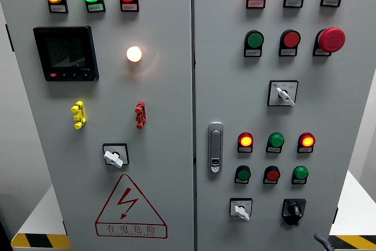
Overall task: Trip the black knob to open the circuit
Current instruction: 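Raise the right hand up toward the black rotary knob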
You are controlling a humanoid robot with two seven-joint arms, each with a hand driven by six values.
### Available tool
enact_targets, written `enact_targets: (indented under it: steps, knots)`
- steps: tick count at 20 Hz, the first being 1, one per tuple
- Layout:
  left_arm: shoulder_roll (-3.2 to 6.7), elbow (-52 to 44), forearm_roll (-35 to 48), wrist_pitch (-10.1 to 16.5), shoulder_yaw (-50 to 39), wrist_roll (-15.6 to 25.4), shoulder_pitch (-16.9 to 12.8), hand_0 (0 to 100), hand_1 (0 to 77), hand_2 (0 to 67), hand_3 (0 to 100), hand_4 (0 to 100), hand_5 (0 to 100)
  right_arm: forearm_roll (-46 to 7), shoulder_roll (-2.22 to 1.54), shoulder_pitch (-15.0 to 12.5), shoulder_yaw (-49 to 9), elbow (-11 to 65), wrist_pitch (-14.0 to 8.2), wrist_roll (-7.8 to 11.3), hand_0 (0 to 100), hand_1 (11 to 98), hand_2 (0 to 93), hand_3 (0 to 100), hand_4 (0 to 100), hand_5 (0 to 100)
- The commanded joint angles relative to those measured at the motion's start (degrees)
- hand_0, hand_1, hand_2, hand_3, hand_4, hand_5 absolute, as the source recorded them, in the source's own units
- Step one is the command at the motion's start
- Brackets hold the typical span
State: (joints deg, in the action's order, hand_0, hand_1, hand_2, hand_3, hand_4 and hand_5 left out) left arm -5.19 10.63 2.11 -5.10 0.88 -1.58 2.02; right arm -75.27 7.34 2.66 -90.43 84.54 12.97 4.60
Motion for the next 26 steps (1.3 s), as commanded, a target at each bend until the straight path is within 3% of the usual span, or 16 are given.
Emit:
enact_targets:
  steps: [1, 4, 11, 26]
  knots:
    - [0.0, 0.0, 0.0, 0.0, 0.0, 0.0, 0.0, 0, 0.0, 19.5, 26, 10, 9, 1.5, 0.05, 1.6, -0.3, -0.5, -0.2, -0.9, 100, 70.1, 0.0, 78, 85, 100]
    - [0.0, 0.0, 0.0, 0.0, 0.0, 0.0, 0.0, 0, 0.0, 19.5, 26, 10, 9, 3.9, 0.13, 2.6, 0.0, -0.9, -1.6, -1.78, 100, 71.2, 0.0, 78, 84, 100]
    - [0.0, 0.0, 0.0, 0.0, 0.0, 0.0, 0.0, 0, 0.0, 19.5, 26, 10, 9, 4.3, 0.22, 5.3, 0.0, -4.4, -1.6, -1.96, 100, 71.5, 0.0, 78, 85, 100]
    - [0.0, 0.0, 0.0, 0.0, 0.0, 0.0, 0.0, 0, 0.0, 19.5, 26, 10, 9, 4.3, 0.22, 8.2, 1.7, -7.0, -1.4, -2.23, 100, 70.0, 0.0, 78, 85, 100]
